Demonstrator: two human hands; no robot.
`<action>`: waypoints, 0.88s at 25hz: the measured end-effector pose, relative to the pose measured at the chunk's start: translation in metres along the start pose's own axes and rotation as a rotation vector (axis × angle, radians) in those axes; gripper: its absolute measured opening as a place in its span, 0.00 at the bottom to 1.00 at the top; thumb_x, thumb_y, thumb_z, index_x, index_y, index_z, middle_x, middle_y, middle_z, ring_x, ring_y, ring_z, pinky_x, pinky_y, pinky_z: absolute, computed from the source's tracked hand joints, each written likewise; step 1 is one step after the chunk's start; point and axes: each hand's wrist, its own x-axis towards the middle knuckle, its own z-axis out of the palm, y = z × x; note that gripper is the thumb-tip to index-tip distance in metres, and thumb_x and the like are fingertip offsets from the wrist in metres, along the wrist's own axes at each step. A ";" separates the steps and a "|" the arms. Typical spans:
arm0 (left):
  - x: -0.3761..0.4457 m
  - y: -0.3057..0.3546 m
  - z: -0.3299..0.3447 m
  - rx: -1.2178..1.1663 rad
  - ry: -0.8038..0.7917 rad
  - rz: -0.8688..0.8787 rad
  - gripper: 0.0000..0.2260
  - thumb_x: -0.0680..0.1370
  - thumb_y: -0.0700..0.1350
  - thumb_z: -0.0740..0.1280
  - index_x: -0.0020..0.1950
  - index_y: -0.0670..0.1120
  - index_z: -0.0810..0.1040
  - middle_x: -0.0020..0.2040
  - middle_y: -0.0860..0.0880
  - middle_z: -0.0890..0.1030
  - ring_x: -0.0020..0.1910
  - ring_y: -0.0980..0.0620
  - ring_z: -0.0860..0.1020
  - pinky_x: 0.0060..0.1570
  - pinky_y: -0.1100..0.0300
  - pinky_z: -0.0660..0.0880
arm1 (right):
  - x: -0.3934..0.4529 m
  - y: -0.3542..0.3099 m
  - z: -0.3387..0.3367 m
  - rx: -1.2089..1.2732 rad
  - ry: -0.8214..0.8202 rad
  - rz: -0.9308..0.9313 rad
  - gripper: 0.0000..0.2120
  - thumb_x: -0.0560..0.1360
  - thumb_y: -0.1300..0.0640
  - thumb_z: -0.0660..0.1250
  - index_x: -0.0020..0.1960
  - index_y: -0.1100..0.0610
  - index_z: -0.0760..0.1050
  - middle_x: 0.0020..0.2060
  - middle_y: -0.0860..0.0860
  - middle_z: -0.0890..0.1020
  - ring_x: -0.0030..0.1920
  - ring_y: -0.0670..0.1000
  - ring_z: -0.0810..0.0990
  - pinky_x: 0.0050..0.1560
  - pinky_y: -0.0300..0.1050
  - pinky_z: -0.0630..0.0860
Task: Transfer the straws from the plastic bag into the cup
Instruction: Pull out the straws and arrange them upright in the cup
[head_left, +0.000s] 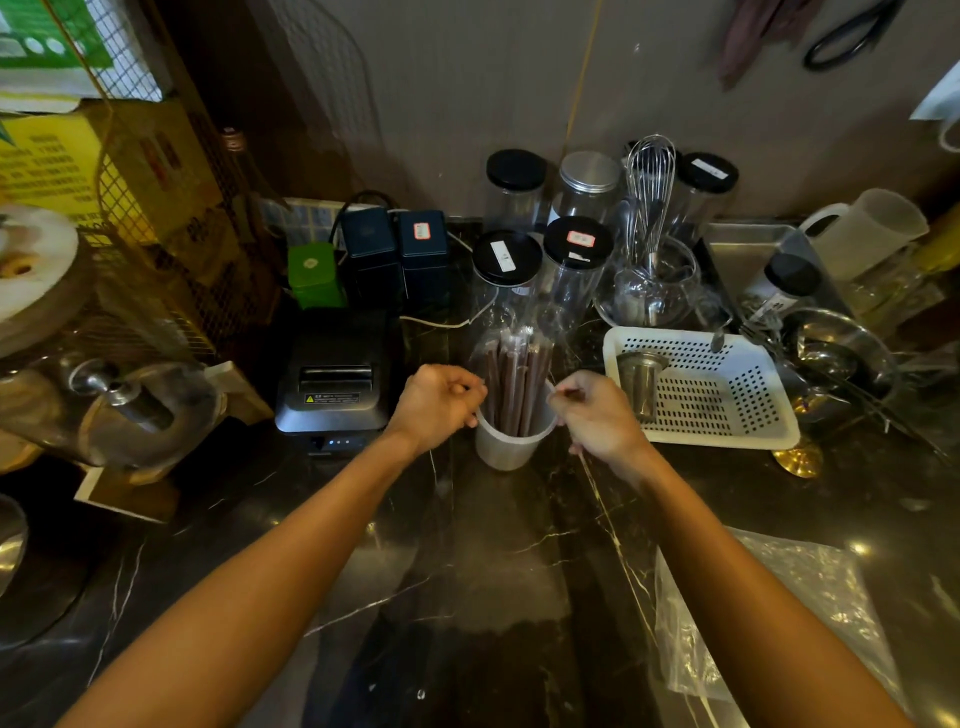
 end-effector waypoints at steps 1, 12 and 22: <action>0.005 0.002 0.004 -0.049 0.050 -0.030 0.07 0.83 0.43 0.68 0.58 0.44 0.84 0.40 0.43 0.86 0.37 0.54 0.84 0.40 0.65 0.80 | 0.006 -0.001 0.000 0.025 0.019 -0.004 0.07 0.84 0.56 0.67 0.60 0.56 0.79 0.47 0.54 0.82 0.34 0.48 0.79 0.27 0.36 0.76; 0.044 -0.001 0.031 -0.193 0.141 -0.167 0.14 0.82 0.44 0.69 0.67 0.44 0.81 0.39 0.48 0.86 0.41 0.54 0.85 0.48 0.60 0.83 | 0.039 0.009 -0.003 0.095 0.088 -0.054 0.12 0.84 0.60 0.65 0.66 0.60 0.80 0.37 0.52 0.81 0.27 0.40 0.79 0.28 0.38 0.79; 0.035 -0.009 0.032 -0.284 0.091 -0.239 0.06 0.84 0.50 0.66 0.53 0.52 0.82 0.43 0.48 0.83 0.38 0.54 0.84 0.40 0.62 0.82 | 0.029 0.018 -0.004 -0.018 0.021 -0.137 0.11 0.85 0.51 0.65 0.63 0.55 0.79 0.35 0.50 0.80 0.30 0.44 0.80 0.29 0.40 0.79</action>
